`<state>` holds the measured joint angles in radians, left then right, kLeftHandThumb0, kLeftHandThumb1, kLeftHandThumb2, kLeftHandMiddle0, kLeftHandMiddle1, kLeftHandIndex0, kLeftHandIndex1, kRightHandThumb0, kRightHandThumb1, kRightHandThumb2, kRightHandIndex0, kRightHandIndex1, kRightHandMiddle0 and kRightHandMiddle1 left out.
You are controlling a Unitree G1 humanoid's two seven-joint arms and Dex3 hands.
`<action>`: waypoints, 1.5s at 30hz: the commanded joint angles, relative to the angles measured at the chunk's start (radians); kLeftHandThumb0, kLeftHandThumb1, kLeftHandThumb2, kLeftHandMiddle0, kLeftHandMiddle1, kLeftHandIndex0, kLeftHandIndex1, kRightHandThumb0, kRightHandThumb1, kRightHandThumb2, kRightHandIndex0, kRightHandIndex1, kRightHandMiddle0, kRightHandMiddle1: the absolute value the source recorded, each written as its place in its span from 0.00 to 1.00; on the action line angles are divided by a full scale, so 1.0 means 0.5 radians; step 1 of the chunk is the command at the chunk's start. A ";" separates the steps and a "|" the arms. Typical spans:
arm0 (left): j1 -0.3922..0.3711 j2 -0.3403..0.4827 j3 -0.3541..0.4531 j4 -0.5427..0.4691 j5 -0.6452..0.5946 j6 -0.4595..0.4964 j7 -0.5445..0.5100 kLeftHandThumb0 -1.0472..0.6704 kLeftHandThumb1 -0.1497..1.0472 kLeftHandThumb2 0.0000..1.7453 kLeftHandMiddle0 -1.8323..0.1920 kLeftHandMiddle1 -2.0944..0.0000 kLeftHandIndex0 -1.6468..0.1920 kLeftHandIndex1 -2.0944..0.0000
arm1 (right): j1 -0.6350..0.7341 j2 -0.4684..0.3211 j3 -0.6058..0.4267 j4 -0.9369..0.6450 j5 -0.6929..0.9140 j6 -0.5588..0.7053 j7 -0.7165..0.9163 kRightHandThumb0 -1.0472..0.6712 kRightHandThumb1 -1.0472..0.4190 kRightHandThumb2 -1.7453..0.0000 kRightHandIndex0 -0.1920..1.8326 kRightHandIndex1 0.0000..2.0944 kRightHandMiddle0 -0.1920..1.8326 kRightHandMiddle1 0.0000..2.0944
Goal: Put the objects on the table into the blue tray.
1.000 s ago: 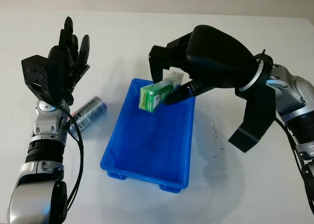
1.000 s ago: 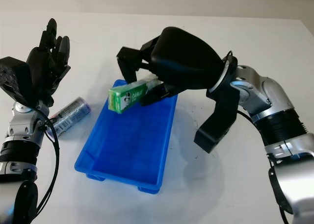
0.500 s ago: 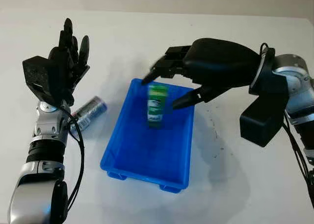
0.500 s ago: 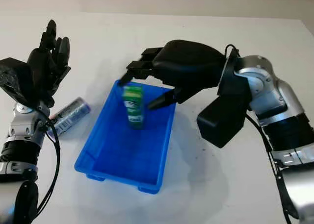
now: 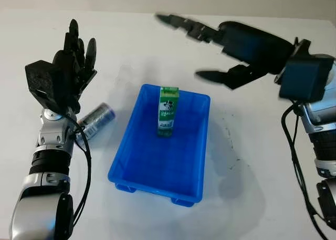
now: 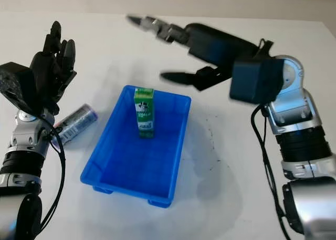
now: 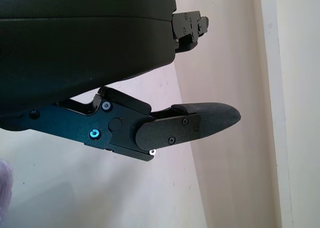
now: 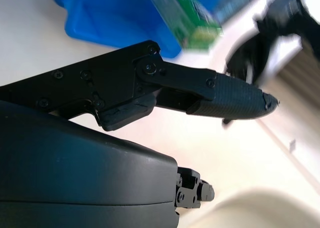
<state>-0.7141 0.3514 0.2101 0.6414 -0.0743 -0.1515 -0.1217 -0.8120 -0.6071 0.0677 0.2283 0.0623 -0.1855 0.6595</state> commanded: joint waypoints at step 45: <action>0.050 0.028 -0.009 -0.118 0.021 0.025 0.019 0.21 1.00 0.32 0.96 0.97 0.96 0.97 | 0.405 0.648 -0.539 0.241 0.289 0.631 -0.960 0.19 0.00 0.51 0.00 0.00 0.00 0.00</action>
<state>-0.7011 0.3538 0.2070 0.6096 -0.0690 -0.1429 -0.1171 -0.6242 -0.2850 -0.2013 0.3725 0.2096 0.1224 0.1820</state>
